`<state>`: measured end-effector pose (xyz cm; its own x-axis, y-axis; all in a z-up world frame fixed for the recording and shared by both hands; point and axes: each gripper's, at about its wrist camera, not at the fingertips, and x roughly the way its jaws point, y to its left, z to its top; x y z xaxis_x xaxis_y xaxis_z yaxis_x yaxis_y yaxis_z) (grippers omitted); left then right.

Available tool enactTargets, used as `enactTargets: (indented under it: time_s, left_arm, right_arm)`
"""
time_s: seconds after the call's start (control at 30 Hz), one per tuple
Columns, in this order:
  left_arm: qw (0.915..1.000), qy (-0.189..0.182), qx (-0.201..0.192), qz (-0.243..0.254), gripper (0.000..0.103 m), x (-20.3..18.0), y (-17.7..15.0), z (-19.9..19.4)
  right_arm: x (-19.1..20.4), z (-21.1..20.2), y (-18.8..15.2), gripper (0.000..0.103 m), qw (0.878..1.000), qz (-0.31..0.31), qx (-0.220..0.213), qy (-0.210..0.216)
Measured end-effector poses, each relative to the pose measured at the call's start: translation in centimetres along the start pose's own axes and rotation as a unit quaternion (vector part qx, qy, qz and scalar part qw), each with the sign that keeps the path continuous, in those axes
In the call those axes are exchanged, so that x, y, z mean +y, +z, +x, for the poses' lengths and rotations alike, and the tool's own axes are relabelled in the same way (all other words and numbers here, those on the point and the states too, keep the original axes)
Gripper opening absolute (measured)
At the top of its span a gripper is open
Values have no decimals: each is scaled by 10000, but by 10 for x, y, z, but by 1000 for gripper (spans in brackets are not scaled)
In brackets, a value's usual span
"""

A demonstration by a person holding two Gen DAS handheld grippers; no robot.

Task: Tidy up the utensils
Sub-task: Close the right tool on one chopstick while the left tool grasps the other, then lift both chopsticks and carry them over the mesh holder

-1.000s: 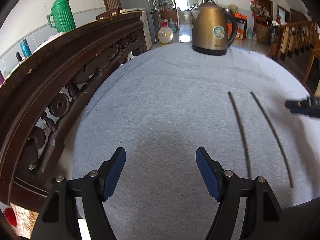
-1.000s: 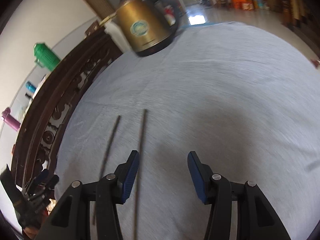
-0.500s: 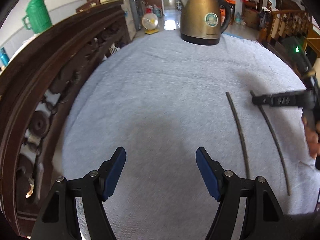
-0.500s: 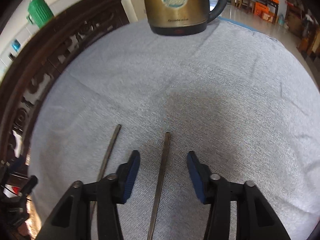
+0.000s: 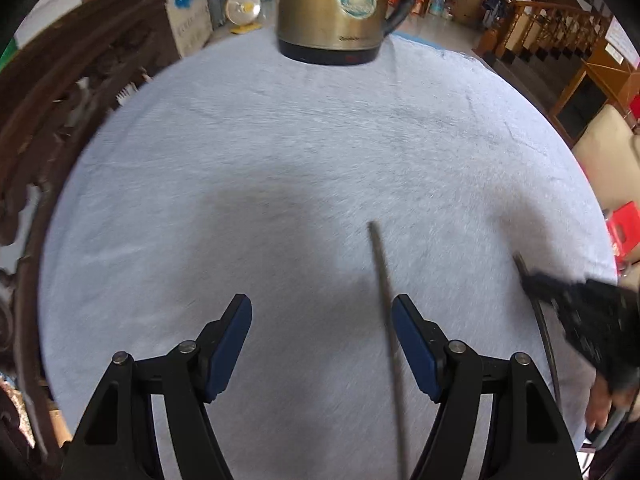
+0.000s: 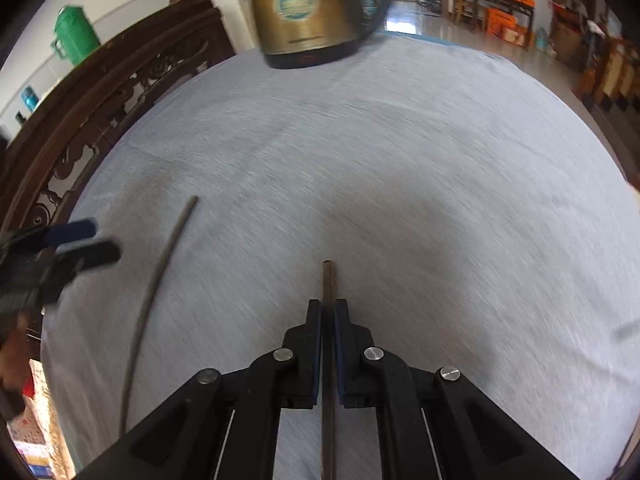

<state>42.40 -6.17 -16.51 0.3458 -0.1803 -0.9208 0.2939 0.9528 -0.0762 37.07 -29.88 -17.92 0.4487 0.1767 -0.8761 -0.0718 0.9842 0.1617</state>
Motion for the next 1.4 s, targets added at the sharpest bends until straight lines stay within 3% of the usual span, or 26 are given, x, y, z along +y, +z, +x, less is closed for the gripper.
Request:
enactTargets:
  time_s: [0.13, 0.3, 0.37, 0.43, 0.47, 0.6, 0.93, 1.17, 1.4]
  left_arm:
    - [9998, -144, 145, -56, 58, -10, 16, 19]
    - [9997, -98, 206, 92, 49, -29, 29, 34]
    - [9998, -70, 136, 92, 39, -32, 33, 35]
    - [9998, -101, 88, 167, 13, -36, 33, 34]
    - [9997, -31, 68, 243, 8, -38, 33, 35]
    - [9996, 22, 41, 270, 6, -36, 26, 30]
    - [9961, -39, -869, -174, 6, -5, -31, -42]
    - [9825, -127, -1845, -234, 5, 0, -78, -128]
    - [9664, -167, -2544, -330, 5, -1, -115, -182]
  right_arm:
    - [-32, -24, -25, 6, 9988, 398, -179, 216]
    - [-59, -60, -53, 6, 9928, 879, -598, 551]
    - [-64, -72, -61, 6, 9903, 1010, -724, 622]
    - [-69, -84, -71, 6, 9873, 1132, -860, 711]
    - [-70, -88, -73, 6, 9863, 1174, -896, 732]
    - [-70, -99, -78, 6, 9828, 1281, -1039, 831]
    - [-61, -131, -99, 6, 9736, 1438, -1568, 826]
    - [-53, -170, -121, 6, 9600, 1610, -2155, 779]
    - [-47, -211, -150, 6, 9420, 1823, -2755, 597]
